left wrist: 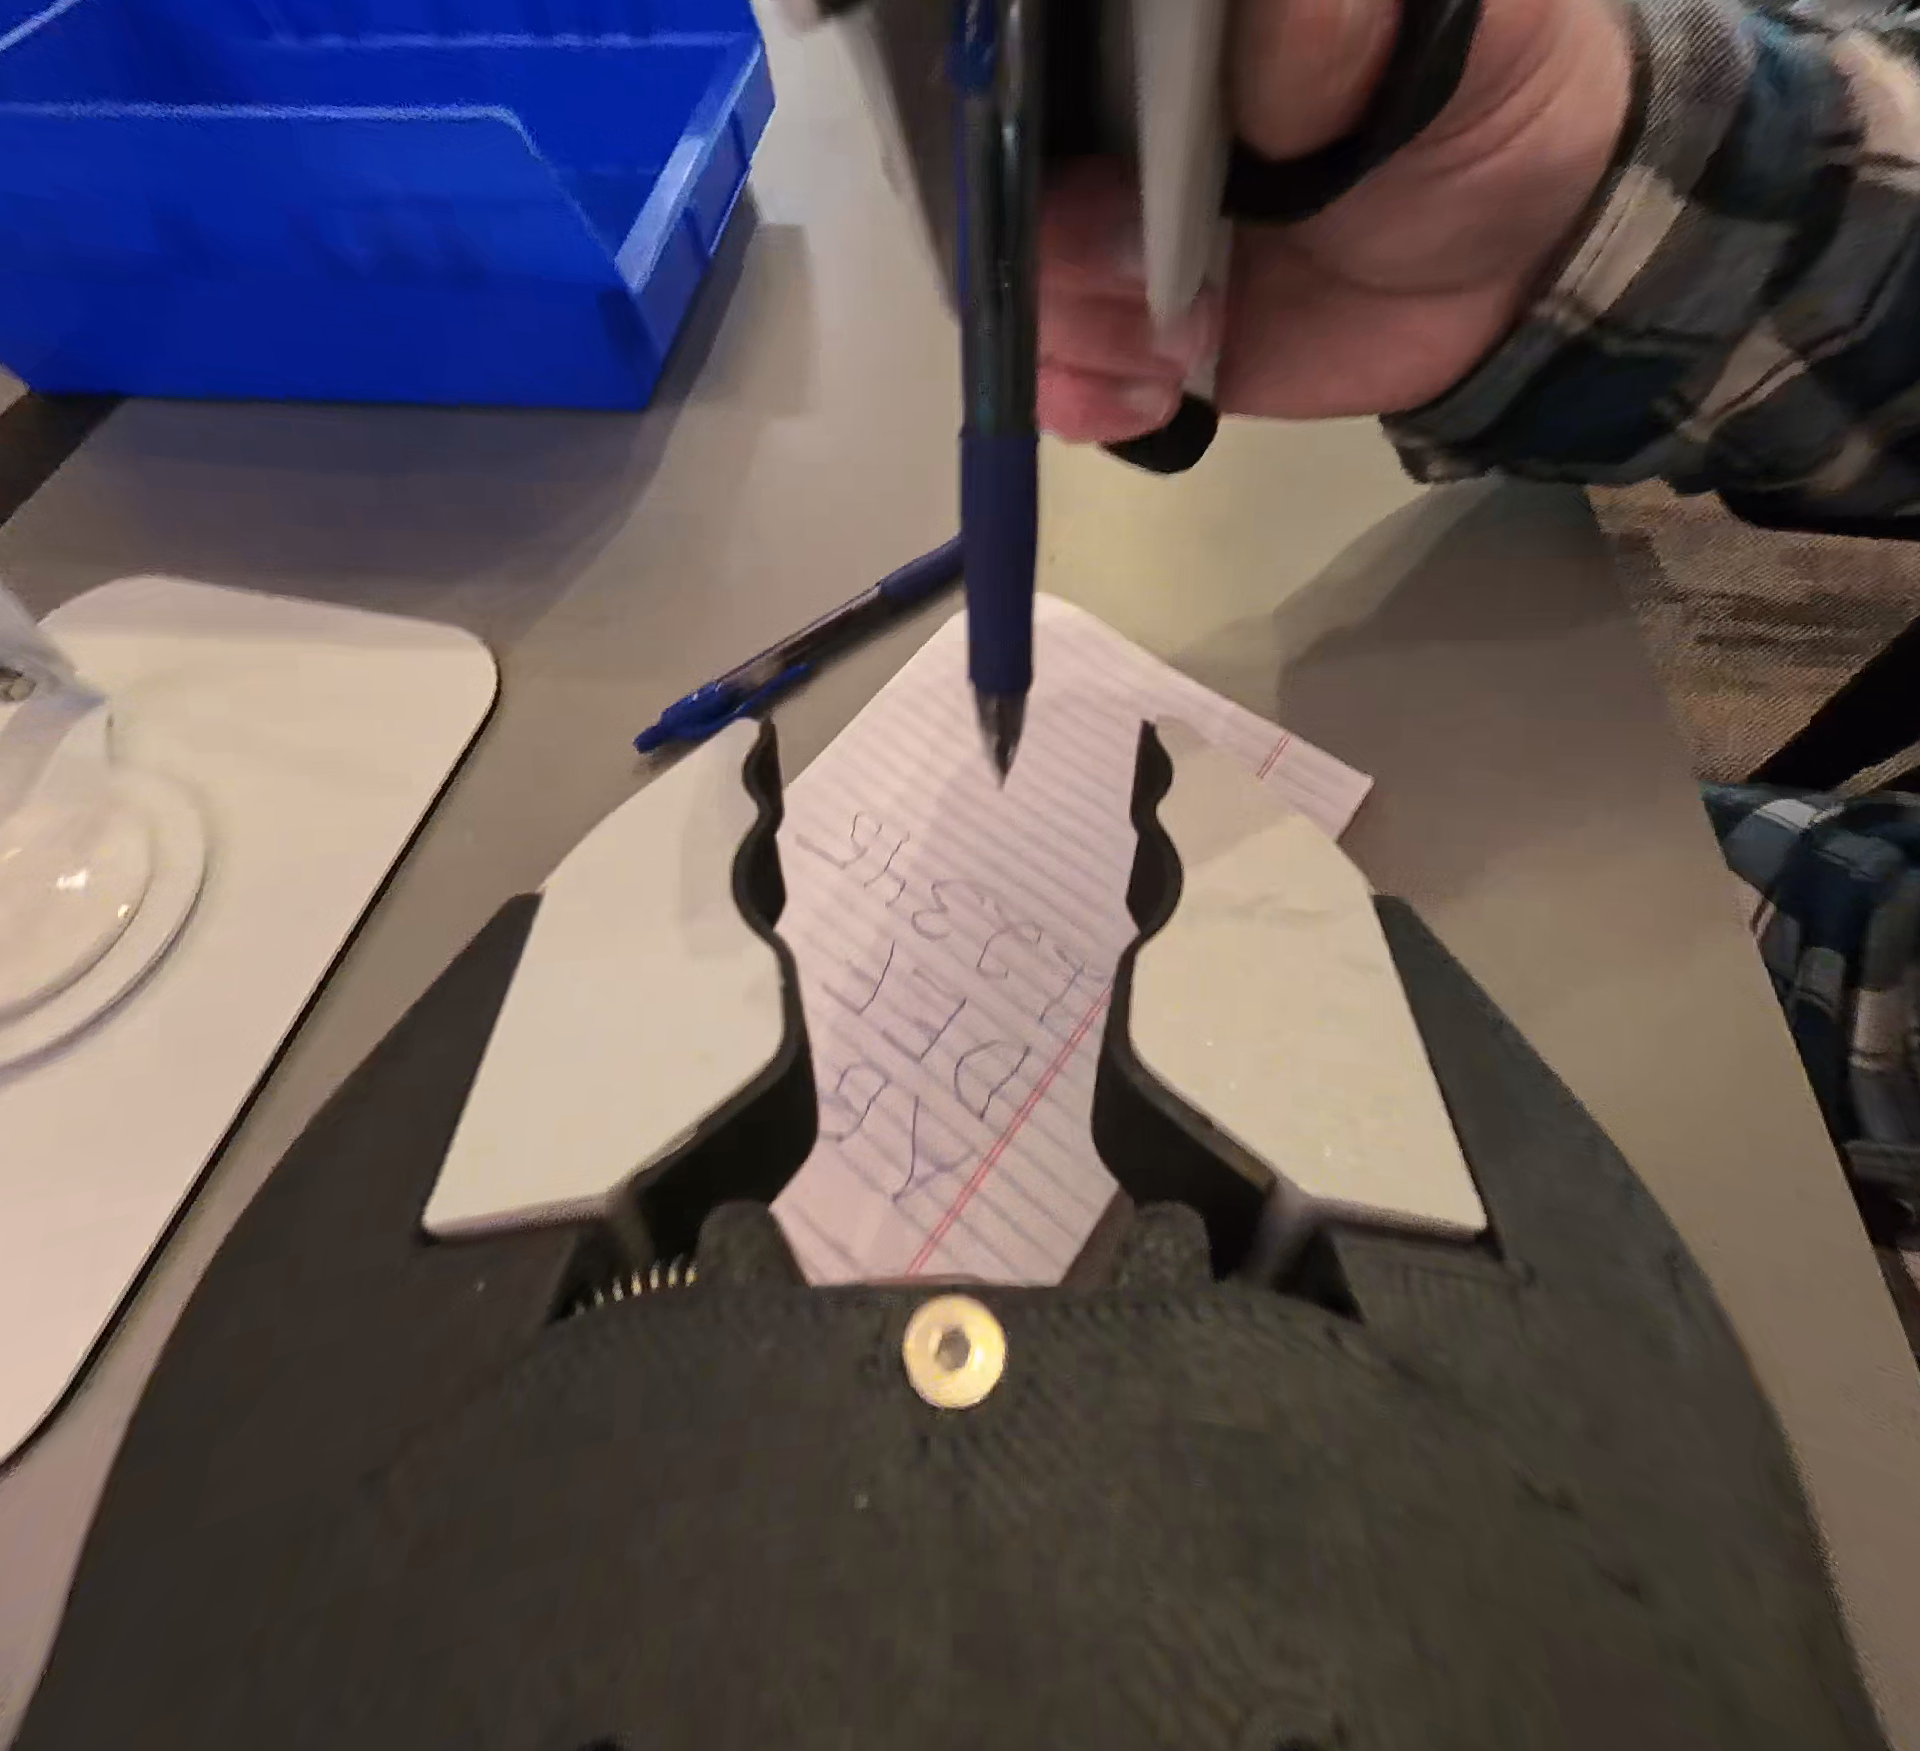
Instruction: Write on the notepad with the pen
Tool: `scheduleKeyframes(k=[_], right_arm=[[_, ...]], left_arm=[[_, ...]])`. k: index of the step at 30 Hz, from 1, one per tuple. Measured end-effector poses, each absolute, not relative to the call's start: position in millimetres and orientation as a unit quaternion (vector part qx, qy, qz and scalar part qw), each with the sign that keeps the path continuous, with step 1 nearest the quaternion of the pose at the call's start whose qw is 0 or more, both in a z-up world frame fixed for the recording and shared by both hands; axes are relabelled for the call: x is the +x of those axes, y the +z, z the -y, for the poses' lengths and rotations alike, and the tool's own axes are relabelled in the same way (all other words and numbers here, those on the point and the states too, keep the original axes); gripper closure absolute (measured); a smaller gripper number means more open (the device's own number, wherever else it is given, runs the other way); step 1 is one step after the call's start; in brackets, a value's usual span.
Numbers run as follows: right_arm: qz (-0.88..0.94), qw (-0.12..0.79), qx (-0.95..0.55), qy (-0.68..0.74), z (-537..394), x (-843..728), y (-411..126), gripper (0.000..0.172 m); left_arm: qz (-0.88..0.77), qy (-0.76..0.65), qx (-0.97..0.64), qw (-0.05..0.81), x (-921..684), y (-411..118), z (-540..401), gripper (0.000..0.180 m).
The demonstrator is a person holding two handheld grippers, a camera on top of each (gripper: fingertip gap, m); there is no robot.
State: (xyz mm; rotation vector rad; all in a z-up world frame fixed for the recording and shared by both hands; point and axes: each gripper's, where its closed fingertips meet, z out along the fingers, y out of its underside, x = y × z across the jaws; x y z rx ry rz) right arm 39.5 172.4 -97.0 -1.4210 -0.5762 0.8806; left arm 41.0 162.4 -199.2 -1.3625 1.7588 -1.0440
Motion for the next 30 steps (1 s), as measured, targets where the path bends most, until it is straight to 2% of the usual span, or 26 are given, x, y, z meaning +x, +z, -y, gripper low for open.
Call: scheduleKeyframes(k=[2, 7, 10, 13, 19, 20, 21, 25, 30], right_arm=[[0.253, 0.628, -0.631, 0.377, -178.3, 36.3, -100.3, 0.167], [0.252, 0.620, -0.647, 0.366, -185.3, 34.6, -109.4, 0.168], [0.248, 0.615, -0.653, 0.366, -187.7, 36.4, -115.3, 0.167], [0.250, 0.610, -0.659, 0.364, -188.8, 34.9, -121.2, 0.167], [0.243, 0.624, -0.652, 0.356, -192.4, 36.9, -120.6, 0.167], [0.244, 0.629, -0.652, 0.346, -194.2, 38.1, -119.0, 0.158], [0.240, 0.633, -0.656, 0.333, -197.5, 41.2, -117.3, 0.135], [0.272, 0.658, -0.646, 0.275, -197.0, 53.2, -99.8, 0.099], [0.397, 0.633, -0.649, 0.142, -191.3, 43.8, -103.0, 0.087]], left_arm=[[-0.676, -0.411, -0.517, 0.327, 46.3, -200.3, -158.5, 0.118], [-0.669, -0.432, -0.510, 0.325, 52.0, -201.9, -156.8, 0.140], [-0.670, -0.428, -0.515, 0.319, 52.6, -207.1, -159.8, 0.145], [-0.670, -0.434, -0.514, 0.315, 52.8, -210.2, -161.3, 0.169], [-0.660, -0.451, -0.517, 0.305, 53.3, -211.7, -161.3, 0.169], [-0.653, -0.459, -0.523, 0.299, 53.5, -210.7, -162.0, 0.169], [-0.647, -0.469, -0.528, 0.288, 53.1, -210.5, -162.1, 0.169], [-0.620, -0.516, -0.534, 0.253, 51.1, -207.8, -161.3, 0.169], [-0.605, -0.542, -0.534, 0.234, 52.8, -205.5, -162.2, 0.170]])
